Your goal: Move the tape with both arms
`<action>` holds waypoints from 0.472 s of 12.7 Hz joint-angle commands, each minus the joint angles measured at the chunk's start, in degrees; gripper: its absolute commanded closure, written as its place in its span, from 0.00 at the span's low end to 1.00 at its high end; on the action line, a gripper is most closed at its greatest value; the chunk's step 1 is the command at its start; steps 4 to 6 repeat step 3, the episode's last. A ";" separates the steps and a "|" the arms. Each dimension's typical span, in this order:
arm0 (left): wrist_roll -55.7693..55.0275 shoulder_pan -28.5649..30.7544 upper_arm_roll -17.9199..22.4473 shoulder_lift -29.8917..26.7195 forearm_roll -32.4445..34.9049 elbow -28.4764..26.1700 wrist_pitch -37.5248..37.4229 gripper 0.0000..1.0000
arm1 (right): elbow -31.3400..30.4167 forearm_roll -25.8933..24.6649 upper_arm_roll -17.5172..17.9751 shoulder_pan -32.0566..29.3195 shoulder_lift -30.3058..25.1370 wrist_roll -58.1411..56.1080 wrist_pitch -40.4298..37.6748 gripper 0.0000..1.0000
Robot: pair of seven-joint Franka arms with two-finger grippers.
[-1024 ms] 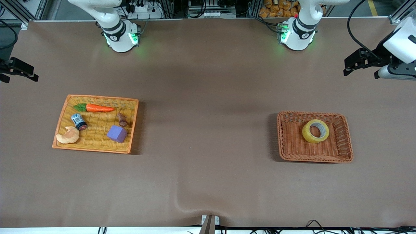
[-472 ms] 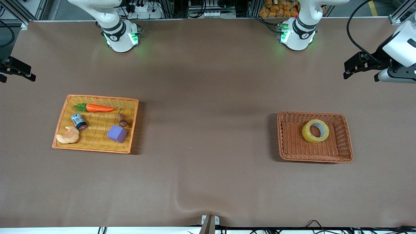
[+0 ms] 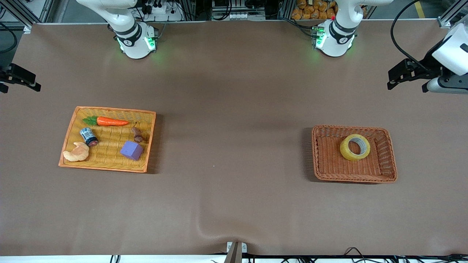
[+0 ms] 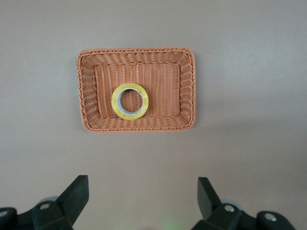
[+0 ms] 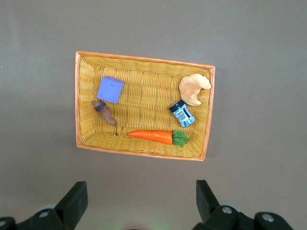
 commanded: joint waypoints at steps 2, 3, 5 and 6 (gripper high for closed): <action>-0.65 -0.14 0.18 0.34 0.56 0.42 -0.07 0.00 | -0.06 0.58 0.01 -0.36 -0.64 0.72 0.00 0.00; -0.65 -0.14 -0.08 0.25 0.29 0.24 -0.07 0.00 | -0.06 0.58 0.01 -0.45 -0.64 0.80 -0.08 0.00; -0.65 -0.14 -0.08 0.25 0.29 0.24 -0.07 0.00 | -0.06 0.58 0.01 -0.45 -0.64 0.80 -0.08 0.00; -0.65 -0.14 -0.08 0.25 0.29 0.24 -0.07 0.00 | -0.06 0.58 0.01 -0.45 -0.64 0.80 -0.08 0.00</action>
